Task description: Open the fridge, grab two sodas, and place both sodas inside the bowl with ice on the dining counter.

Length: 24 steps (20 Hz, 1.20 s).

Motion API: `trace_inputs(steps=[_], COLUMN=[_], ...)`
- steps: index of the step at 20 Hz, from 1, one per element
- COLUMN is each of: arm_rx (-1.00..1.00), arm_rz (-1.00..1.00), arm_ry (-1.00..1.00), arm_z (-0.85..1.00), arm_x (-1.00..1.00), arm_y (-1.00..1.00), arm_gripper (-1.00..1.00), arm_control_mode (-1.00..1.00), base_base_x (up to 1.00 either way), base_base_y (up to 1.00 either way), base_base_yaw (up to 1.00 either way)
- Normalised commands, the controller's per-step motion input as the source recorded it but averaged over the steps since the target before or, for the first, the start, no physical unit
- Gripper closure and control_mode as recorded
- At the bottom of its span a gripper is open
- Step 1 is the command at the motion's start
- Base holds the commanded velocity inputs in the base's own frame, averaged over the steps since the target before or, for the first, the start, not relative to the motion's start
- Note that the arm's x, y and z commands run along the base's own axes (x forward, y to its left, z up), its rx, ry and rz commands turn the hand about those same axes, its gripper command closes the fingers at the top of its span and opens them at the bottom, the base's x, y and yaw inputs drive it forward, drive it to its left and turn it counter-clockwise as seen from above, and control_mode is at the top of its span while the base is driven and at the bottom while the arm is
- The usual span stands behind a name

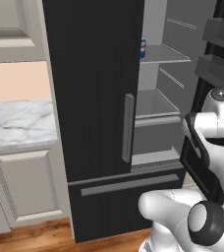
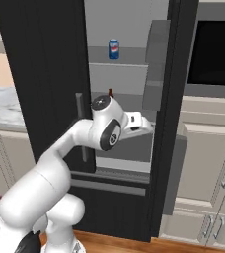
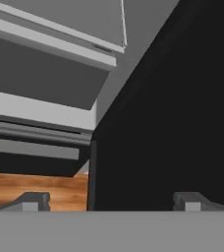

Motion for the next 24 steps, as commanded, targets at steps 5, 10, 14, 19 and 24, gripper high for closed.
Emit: trace_inputs(steps=[5,10,14,19,24], arm_rx=[0.16,0.13,0.1,0.08,0.04], arm_rz=[0.27,0.26,0.12,0.02,0.02], arm_ry=[0.04,0.0,0.03,0.06,0.01], arm_z=[-0.35,0.11,0.5,0.56,0.12], arm_x=[0.26,0.24,0.01,-0.19,-0.15], arm_y=[0.97,0.93,0.9,0.84,0.69], arm_gripper=[-1.0,-1.0,-1.0,-1.0,-1.0], arm_control_mode=[-1.0,-1.0,-1.0,-1.0,-1.0], base_base_x=[0.0,0.0,0.0,0.0,0.0], base_base_y=[0.0,0.0,0.0,0.0,0.0], base_base_yaw=[0.0,0.0,0.0,0.0,0.0])
